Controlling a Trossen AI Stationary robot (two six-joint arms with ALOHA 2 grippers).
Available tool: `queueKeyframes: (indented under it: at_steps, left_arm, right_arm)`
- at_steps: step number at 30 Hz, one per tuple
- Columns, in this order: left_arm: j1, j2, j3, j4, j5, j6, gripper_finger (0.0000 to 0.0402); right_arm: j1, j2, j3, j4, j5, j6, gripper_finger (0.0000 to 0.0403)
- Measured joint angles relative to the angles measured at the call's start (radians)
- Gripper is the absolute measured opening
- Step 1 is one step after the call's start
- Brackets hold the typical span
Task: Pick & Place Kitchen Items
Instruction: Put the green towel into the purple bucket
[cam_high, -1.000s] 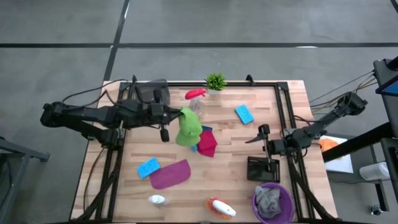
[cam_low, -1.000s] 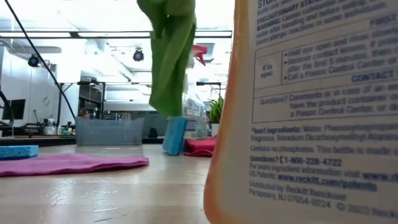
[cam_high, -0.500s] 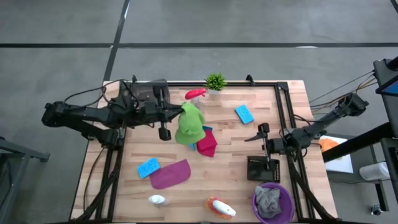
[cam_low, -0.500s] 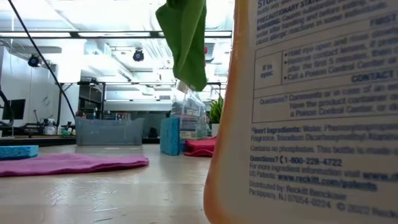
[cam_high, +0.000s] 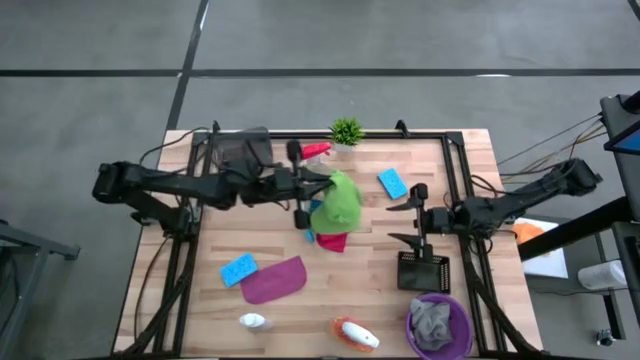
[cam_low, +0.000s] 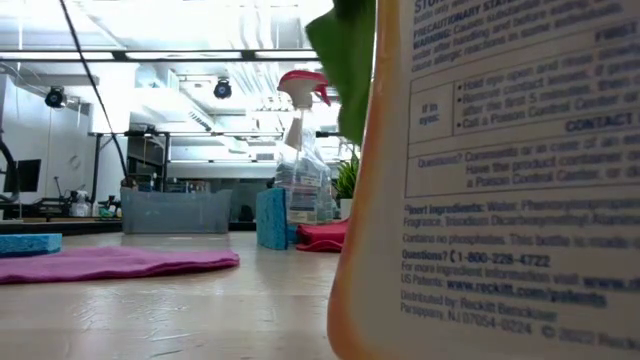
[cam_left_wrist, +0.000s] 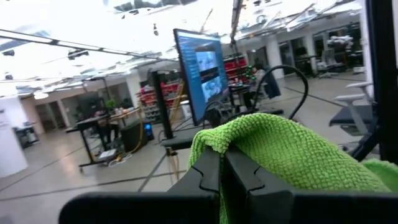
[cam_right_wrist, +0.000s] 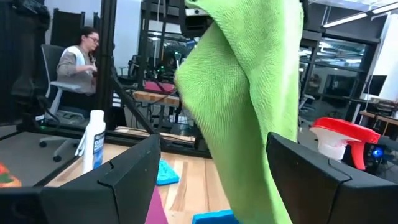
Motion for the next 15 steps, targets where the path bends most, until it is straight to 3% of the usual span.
queueKeyframes:
  at_steps: [9, 15]
  left_arm:
    - [0.021, 0.205, 0.215, -0.002, 0.039, 0.008, 0.0]
    - [0.053, 0.254, 0.283, -0.006, 0.041, 0.008, 0.0]
  right_arm:
    - [-0.058, 0.115, 0.065, 0.0, -0.029, 0.004, 0.0288]
    - [-0.059, 0.188, 0.1, -0.001, 0.004, 0.031, 0.0288]
